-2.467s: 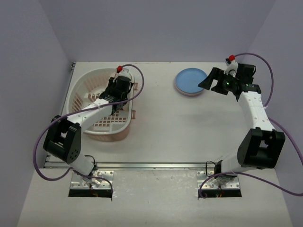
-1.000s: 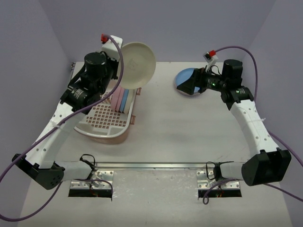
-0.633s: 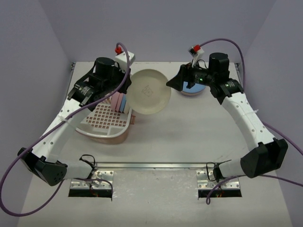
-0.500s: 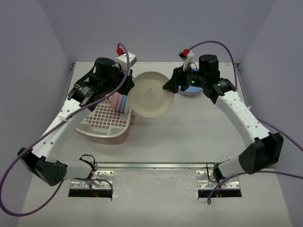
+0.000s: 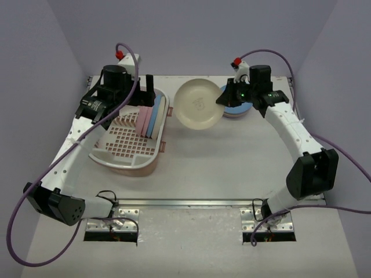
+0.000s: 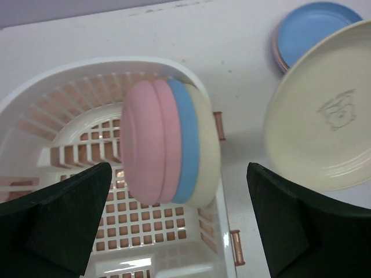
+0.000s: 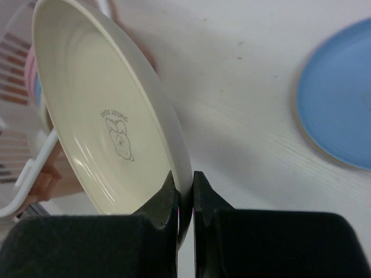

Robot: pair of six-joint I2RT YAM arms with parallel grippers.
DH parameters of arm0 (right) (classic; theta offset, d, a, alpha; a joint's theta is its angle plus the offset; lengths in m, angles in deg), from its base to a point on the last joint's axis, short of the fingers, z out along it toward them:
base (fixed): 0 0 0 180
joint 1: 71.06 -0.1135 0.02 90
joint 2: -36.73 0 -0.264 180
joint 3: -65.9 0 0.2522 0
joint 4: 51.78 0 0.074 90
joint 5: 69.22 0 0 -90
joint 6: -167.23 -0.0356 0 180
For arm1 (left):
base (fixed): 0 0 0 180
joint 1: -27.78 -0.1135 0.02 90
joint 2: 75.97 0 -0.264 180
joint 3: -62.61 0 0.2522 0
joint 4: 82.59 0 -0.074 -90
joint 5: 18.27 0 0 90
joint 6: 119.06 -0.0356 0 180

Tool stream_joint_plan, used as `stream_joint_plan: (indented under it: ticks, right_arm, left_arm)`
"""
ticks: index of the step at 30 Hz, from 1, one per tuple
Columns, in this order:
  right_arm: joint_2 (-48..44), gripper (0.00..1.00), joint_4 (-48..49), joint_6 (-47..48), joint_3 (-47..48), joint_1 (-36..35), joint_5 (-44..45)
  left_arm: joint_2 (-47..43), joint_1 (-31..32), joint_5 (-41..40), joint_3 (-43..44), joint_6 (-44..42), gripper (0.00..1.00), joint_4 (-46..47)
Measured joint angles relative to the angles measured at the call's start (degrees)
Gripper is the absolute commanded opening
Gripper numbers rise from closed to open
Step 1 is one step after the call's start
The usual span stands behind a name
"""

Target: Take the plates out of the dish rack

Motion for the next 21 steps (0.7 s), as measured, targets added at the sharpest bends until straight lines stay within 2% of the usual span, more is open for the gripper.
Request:
stream_joint_plan:
  ticks: [4, 8, 12, 21]
  right_arm:
    - [5.7, 0.0, 0.2, -4.5, 2.3, 12.3, -0.3]
    - [11.9, 0.0, 0.0, -7.0, 5.7, 21.1, 0.8]
    - [18.3, 0.0, 0.0, -8.0, 10.8, 23.4, 1.2]
    - [30.5, 0.0, -0.4, -8.8, 18.5, 22.8, 0.9]
  left_arm:
    - [-0.1, -3.6, -4.0, 0.4, 2.1, 1.0, 0.9]
    - [-0.9, -3.8, -7.6, 0.4, 3.2, 1.0, 1.6]
    - [-2.9, -3.8, -10.5, -1.1, 3.6, 1.0, 3.5]
    - [-5.2, -3.9, -15.9, -7.7, 3.9, 1.0, 5.3]
